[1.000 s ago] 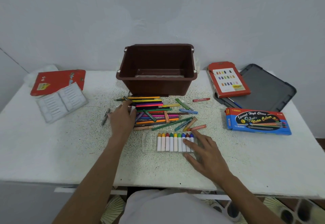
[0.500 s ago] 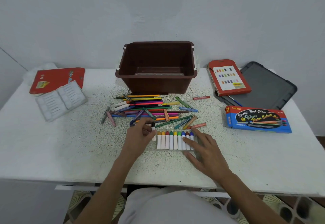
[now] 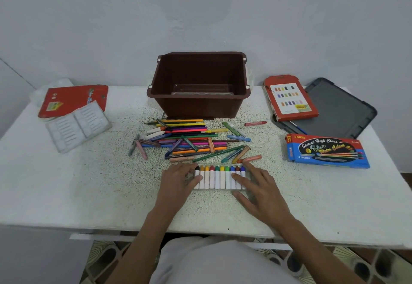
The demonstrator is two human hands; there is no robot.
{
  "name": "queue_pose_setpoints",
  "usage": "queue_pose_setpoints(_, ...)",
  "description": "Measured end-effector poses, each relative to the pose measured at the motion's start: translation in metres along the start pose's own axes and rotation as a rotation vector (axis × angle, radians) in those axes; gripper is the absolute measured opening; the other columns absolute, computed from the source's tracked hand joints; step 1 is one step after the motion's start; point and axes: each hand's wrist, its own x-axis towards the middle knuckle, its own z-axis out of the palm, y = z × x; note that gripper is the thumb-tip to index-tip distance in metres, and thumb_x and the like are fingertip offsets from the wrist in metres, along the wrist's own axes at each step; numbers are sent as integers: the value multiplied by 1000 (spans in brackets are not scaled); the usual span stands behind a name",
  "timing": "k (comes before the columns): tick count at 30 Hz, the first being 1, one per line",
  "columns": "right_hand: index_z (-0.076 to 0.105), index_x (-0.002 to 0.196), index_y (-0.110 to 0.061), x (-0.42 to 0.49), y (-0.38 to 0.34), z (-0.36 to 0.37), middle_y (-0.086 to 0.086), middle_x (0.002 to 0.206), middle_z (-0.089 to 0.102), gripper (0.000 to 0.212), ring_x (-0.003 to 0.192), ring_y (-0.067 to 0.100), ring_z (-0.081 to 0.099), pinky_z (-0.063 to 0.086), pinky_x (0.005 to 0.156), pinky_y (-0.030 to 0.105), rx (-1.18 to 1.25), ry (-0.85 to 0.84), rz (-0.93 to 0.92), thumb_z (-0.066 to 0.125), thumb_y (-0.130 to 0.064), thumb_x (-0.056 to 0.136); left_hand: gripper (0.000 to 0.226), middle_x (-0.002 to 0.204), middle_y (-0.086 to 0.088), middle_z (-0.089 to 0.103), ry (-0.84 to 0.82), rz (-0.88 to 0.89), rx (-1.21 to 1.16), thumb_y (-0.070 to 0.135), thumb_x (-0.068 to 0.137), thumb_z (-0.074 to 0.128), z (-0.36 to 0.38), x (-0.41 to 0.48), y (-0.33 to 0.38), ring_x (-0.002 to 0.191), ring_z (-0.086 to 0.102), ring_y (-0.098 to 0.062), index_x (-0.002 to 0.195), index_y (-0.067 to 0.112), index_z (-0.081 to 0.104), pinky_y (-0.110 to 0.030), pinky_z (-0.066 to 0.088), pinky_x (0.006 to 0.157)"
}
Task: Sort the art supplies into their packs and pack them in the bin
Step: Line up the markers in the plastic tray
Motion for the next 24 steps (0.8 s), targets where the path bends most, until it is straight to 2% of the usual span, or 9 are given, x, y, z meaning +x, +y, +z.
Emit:
queue_pose_setpoints(3, 57, 135, -30, 0, 0, 0, 4, 152, 39, 47, 123, 23, 44, 43, 95, 37, -5, 0, -2, 56, -52, 93, 41, 107, 0, 69, 9, 12, 16, 37, 84, 73, 6, -3, -8, 101, 61, -19, 119, 16, 69, -49, 49, 89)
queue_pose_setpoints(7, 58, 134, -29, 0, 0, 0, 4, 152, 40, 47, 123, 24, 45, 43, 95, 37, -12, -1, -2, 56, -52, 94, 45, 107, 3, 69, 43, 94, 140, 47, 86, 58, 7, -7, -8, 100, 60, -18, 116, 16, 71, -36, 39, 85)
queue_pose_setpoints(11, 57, 134, -29, 0, 0, 0, 4, 152, 40, 47, 122, 23, 44, 42, 96, 36, -14, 2, -7, 56, -52, 94, 47, 104, 5, 67, 40, 109, 152, 50, 87, 51, 6, -5, -10, 98, 58, -15, 110, 15, 73, -35, 38, 86)
queue_pose_setpoints(16, 58, 133, -28, 0, 1, 0, 6, 151, 40, 46, 120, 25, 47, 45, 93, 39, 2, 14, -21, 60, -49, 92, 47, 108, 5, 65, 7, 128, 162, 49, 91, 48, 5, -8, -13, 100, 57, -16, 114, 15, 72, -37, 43, 86)
queue_pose_setpoints(20, 58, 134, -28, 0, 0, -1, 6, 151, 40, 47, 120, 25, 46, 43, 94, 38, -4, 18, -19, 58, -50, 93, 42, 104, 2, 68, 11, 140, 66, 41, 95, 48, -5, 0, -9, 93, 58, -7, 114, 13, 72, -32, 51, 84)
queue_pose_setpoints(22, 58, 134, -28, 0, 0, -1, 6, 151, 40, 47, 120, 25, 46, 44, 94, 39, -3, 18, -19, 58, -50, 93, 32, 104, -2, 69, 34, 126, 17, 31, 97, 53, -13, 10, -9, 88, 61, -8, 113, 10, 71, -29, 55, 81)
queue_pose_setpoints(24, 58, 133, -28, 0, 0, -1, 6, 151, 40, 47, 120, 25, 46, 45, 93, 39, -3, 18, -18, 59, -50, 92, 23, 101, -6, 70, 82, 127, 29, 20, 95, 60, -22, 24, -14, 84, 63, -13, 111, 8, 71, -31, 56, 78)
